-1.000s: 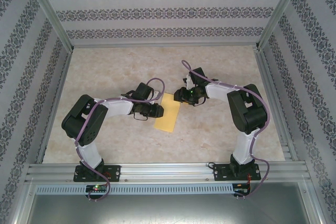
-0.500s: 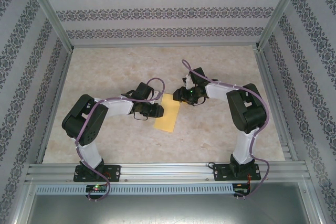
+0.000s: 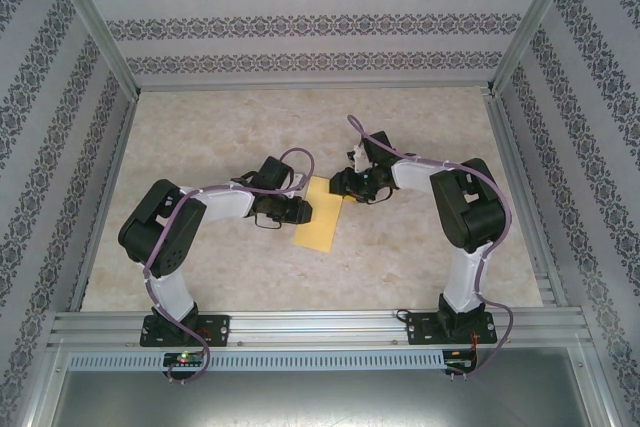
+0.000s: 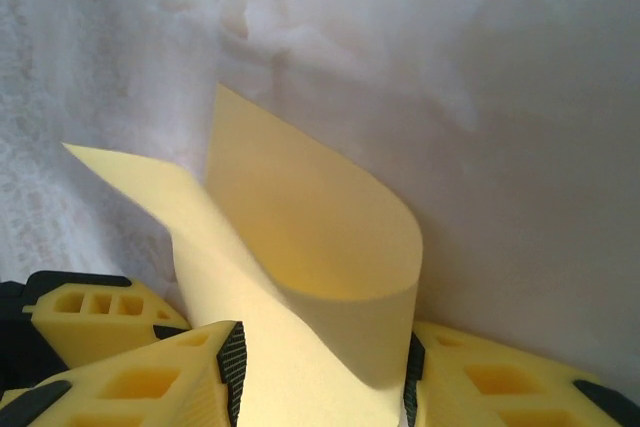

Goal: Fold a paper plane with a square sheet of paper (pick it up from the middle)
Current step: Pick up the square sheet of paper from the center of the table.

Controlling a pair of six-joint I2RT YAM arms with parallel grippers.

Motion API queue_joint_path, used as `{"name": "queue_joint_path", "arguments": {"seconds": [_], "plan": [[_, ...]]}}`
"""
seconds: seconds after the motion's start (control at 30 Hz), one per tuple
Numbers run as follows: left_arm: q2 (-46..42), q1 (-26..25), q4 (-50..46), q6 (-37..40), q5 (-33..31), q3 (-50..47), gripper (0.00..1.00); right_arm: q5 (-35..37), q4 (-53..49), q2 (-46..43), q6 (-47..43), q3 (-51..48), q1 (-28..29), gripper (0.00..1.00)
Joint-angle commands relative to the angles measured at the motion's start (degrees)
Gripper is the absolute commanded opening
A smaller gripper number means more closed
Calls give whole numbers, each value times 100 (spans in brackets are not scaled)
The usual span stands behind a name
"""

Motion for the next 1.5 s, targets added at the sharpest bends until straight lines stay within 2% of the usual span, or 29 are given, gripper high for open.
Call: {"name": "queue_joint_path", "arguments": {"seconds": [0.0, 0.5, 0.7, 0.83, 1.2, 1.47], "plan": [[517, 10, -237, 145, -537, -122, 33, -270, 65, -179, 24, -140, -34, 46], [421, 7, -193, 67, -438, -142, 33, -776, 1027, -496, 758, -786, 112, 43], [359, 7, -157, 2, -336, -126, 34, -873, 1441, -452, 1017, -1009, 181, 39], [300, 8, -212, -7, -331, -102, 34, -872, 1631, -505, 1106, -1156, 188, 36], [-101, 11, -294, -171, -131, 102, 40, -917, 1930, -617, 1228, -1278, 194, 16], [-570, 16, -387, -319, -32, 311, 48, -941, 1875, -793, 1186, -1228, 194, 10]]}}
